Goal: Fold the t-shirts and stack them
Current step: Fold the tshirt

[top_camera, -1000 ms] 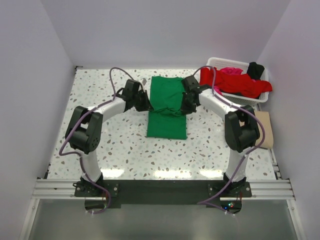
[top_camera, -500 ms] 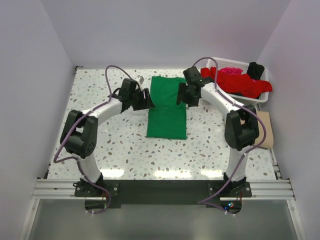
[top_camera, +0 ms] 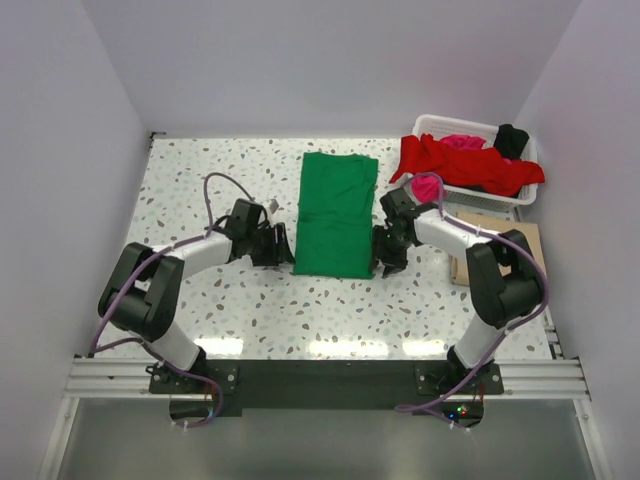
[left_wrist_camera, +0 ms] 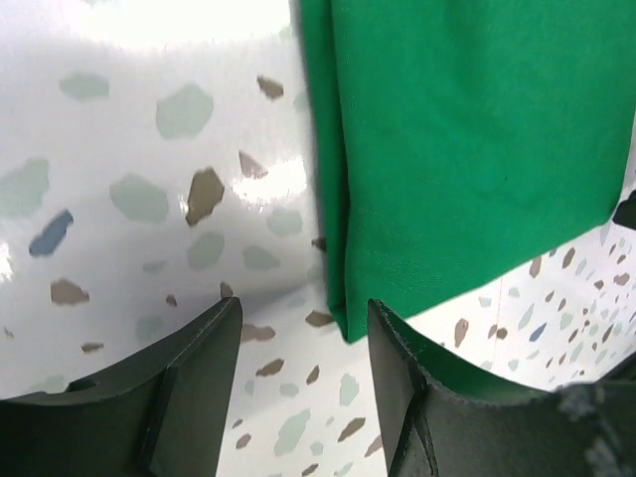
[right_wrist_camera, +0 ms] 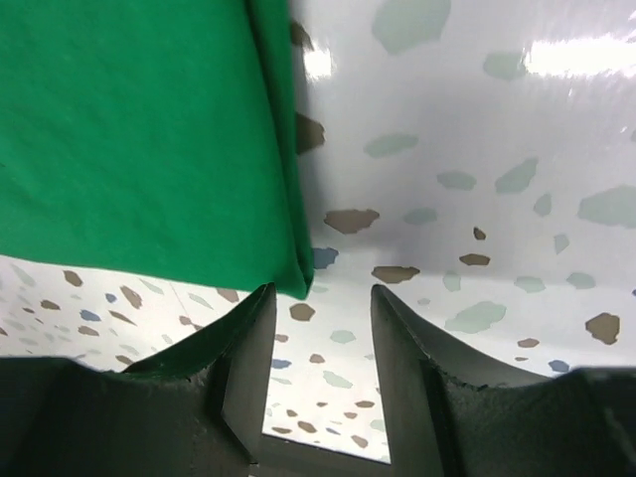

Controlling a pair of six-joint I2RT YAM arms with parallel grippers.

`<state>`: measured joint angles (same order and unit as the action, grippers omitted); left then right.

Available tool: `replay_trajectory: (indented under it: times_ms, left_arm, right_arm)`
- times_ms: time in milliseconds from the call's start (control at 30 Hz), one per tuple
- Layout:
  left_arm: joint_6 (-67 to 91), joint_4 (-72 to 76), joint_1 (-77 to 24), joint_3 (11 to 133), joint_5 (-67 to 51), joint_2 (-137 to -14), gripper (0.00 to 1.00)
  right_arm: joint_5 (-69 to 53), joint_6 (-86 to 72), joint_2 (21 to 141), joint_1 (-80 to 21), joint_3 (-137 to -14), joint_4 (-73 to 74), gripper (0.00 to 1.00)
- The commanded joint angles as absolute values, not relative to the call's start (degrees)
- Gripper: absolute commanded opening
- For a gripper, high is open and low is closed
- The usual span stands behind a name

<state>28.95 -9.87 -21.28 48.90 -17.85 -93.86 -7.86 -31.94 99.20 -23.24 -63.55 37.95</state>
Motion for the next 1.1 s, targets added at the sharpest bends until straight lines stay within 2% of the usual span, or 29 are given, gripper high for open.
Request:
replay_trajectory:
  times_ms: [0, 467, 900, 1067]
  left_arm:
    - [29.9, -5.5, -21.4, 45.9, -19.8, -89.7, 0.58]
    - [31.5, -5.6, -24.3, 44.3, -18.4, -87.6, 0.58]
    - [32.4, -10.0, -27.8, 46.5, -12.9, -89.4, 0.58]
    - [32.7, -10.4, -28.2, 47.5, -12.7, -91.1, 0.5]
  right_arm:
    - [-11.0, -33.3, 95.2, -23.2, -60.5, 33.0, 0.46]
    - [-13.3, -33.6, 97.1, -23.3, -57.0, 29.3, 0.39]
    - [-15.9, -32.6, 99.4, -23.4, -56.3, 28.9, 0.23]
    - [-16.1, -31.7, 100.2, -23.4, -57.5, 29.8, 0.17]
